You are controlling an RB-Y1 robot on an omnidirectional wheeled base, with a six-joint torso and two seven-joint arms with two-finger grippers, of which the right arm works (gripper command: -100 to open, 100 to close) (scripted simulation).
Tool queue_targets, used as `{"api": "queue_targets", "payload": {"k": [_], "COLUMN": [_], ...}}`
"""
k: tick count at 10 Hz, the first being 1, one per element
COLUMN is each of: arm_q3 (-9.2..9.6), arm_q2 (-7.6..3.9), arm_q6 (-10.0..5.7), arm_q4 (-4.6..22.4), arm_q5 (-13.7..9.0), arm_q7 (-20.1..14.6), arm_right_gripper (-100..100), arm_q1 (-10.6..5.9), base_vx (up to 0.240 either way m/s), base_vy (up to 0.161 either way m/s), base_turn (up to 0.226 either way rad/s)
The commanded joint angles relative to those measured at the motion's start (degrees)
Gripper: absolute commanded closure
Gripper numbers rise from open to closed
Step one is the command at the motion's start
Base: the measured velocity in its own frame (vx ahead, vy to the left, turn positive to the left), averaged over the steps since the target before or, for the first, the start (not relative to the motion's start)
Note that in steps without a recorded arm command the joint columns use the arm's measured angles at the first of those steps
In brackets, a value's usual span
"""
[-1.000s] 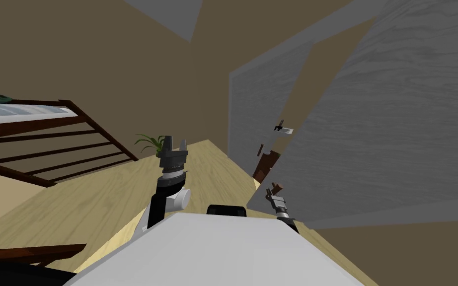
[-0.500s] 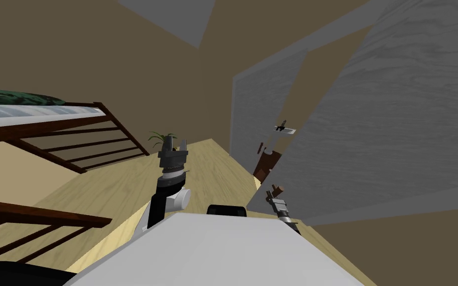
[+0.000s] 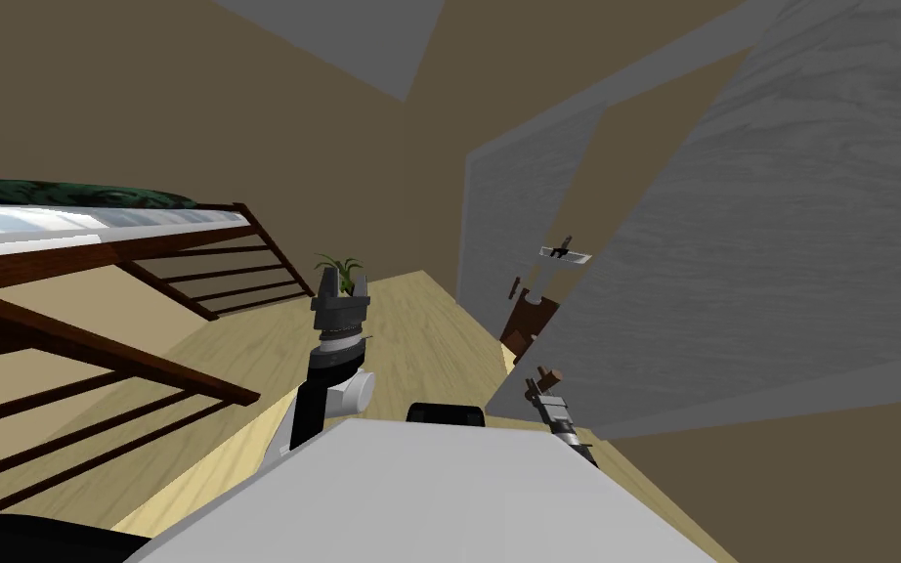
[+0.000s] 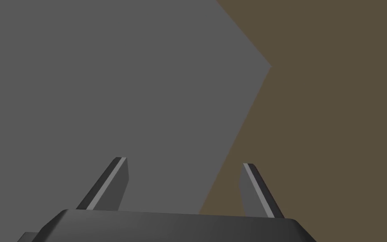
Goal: Pull the door open
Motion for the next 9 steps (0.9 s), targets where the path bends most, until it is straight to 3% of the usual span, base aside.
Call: {"api": "queue_targets", "payload": {"k": [1, 5, 6, 9], "arm_q3": [0.64, 1.68, 1.58, 2.32], "arm_q2": [-0.41, -1.65, -1.46, -1.99], "arm_q6": [-1.47, -3.78, -3.25, -4.75], "arm_q4": [1.0, 2.3, 2.2, 3.6], "arm_q5": [0.4, 1.2, 1.1, 1.7], "arm_q7": [-0.8, -2.4, -2.1, -3.2], "arm_right_gripper": [100, 100, 100, 100], "arm_q1": [0.00, 0.36, 0.28, -0.04], "base_vx": [-0.198, -0.205, -0.082, -0.198], "base_vy": [-0.069, -0.040, -0.030, -0.037], "base_turn": [0.124, 0.100, 0.023, 0.147]}}
